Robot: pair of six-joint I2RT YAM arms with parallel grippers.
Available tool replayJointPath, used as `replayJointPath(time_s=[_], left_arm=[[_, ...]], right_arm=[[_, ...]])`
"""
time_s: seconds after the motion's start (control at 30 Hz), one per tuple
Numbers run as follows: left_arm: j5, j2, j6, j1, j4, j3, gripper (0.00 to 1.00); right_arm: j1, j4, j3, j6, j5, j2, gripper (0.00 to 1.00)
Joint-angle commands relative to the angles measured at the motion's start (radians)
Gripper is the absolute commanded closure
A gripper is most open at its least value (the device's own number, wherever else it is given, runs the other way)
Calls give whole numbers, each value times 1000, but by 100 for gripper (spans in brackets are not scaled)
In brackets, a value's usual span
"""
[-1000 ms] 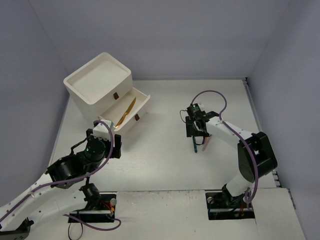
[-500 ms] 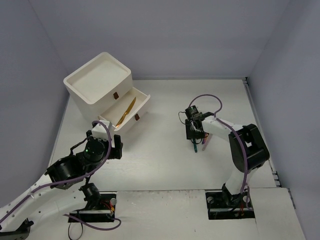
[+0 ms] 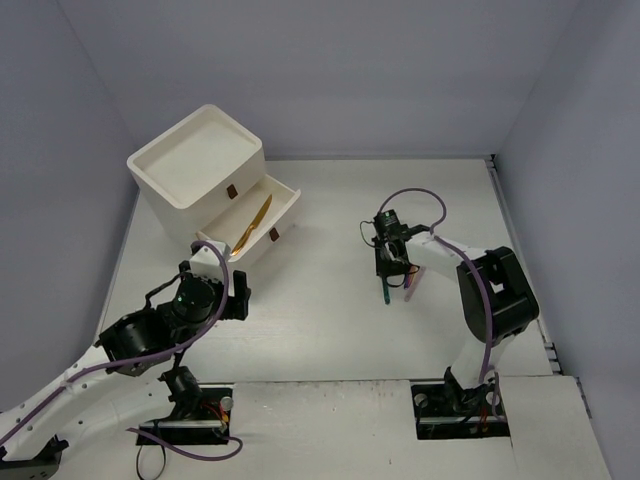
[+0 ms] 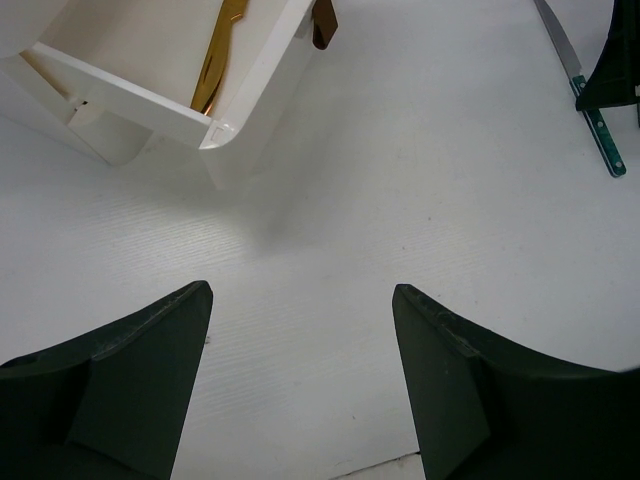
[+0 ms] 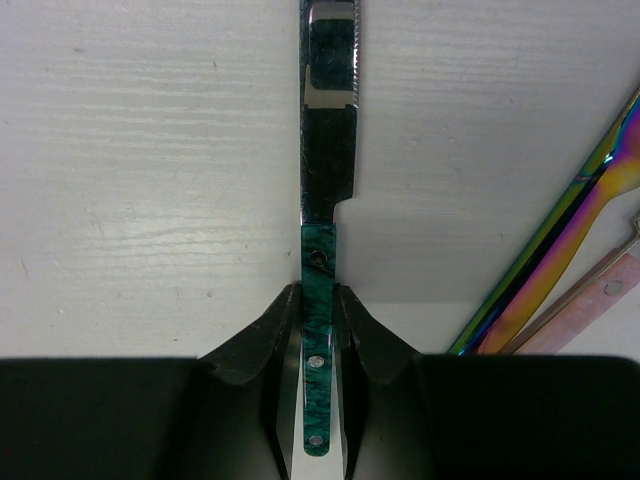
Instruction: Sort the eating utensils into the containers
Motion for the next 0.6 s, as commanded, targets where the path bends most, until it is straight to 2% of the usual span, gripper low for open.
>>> replayJointPath(time_s=[0.0, 0.17, 0.27, 0.4, 0.57], left_arm=[[8, 8, -18, 7, 35, 15, 30], [8, 1, -20, 7, 32, 25, 30], [-9, -7, -11, 7, 5, 52, 30], [-68, -2, -11, 7, -80, 114, 30], [-122, -11, -7, 9, -143, 161, 30]], right_arm=[[1, -1, 34, 2, -34, 13, 100], [29, -2, 76, 43, -128, -71, 100], [80, 0, 140, 142, -142, -190, 100], [184, 13, 250, 272, -114, -221, 100], [280, 128, 384, 402, -131, -179, 100]])
